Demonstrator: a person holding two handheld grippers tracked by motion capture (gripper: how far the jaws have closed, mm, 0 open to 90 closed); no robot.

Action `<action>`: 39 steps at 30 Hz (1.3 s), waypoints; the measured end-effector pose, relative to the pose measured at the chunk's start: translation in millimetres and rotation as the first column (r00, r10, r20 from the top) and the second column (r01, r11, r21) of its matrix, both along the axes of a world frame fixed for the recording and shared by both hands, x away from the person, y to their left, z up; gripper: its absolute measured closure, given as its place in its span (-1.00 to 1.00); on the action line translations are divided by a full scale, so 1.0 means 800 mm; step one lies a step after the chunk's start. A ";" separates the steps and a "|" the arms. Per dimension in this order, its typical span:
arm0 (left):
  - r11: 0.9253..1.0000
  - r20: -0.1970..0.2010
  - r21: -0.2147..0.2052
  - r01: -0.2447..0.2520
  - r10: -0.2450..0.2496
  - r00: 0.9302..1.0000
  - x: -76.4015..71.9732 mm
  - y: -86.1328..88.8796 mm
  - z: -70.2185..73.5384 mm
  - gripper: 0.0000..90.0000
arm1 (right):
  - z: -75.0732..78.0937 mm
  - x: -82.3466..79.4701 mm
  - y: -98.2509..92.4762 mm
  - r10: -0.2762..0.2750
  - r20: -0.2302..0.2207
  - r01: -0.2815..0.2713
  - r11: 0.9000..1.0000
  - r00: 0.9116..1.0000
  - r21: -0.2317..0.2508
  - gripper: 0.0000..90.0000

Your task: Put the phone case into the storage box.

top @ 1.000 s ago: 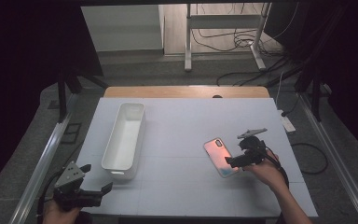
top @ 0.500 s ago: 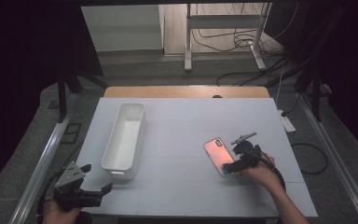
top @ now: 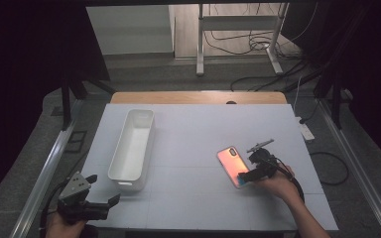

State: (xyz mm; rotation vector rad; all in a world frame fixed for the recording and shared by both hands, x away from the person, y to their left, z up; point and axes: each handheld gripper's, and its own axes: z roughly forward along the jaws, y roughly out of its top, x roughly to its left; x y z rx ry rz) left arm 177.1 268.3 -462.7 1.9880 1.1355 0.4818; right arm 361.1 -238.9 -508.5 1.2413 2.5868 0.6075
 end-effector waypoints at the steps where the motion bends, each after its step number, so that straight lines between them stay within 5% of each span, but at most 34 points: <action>1: 1.000 0.000 0.000 0.000 0.000 1.000 0.000 0.000 0.000 -0.97 | 0.001 0.000 -0.001 0.000 0.001 0.000 1.000 1.000 -0.001 -0.61; 14: 1.000 0.001 0.004 0.002 -0.002 1.000 0.000 0.000 0.000 -0.97 | 0.013 0.000 0.000 0.037 -0.039 -0.037 0.999 0.999 0.004 0.32; 21: 1.000 0.000 0.006 0.004 -0.004 1.000 0.000 -0.001 0.000 -0.97 | 0.016 0.004 -0.003 0.006 -0.077 -0.006 1.000 0.997 0.011 0.86; 30: 1.000 0.002 0.005 0.001 -0.001 1.000 0.000 0.000 0.000 -0.97 | 0.018 0.004 0.000 -0.024 -0.082 0.023 1.000 0.996 -0.007 0.95; 39: 1.000 0.001 0.003 -0.003 0.003 1.000 0.000 -0.001 0.000 -0.97 | 0.030 -0.002 -0.002 -0.003 -0.027 0.003 1.000 1.000 0.022 0.96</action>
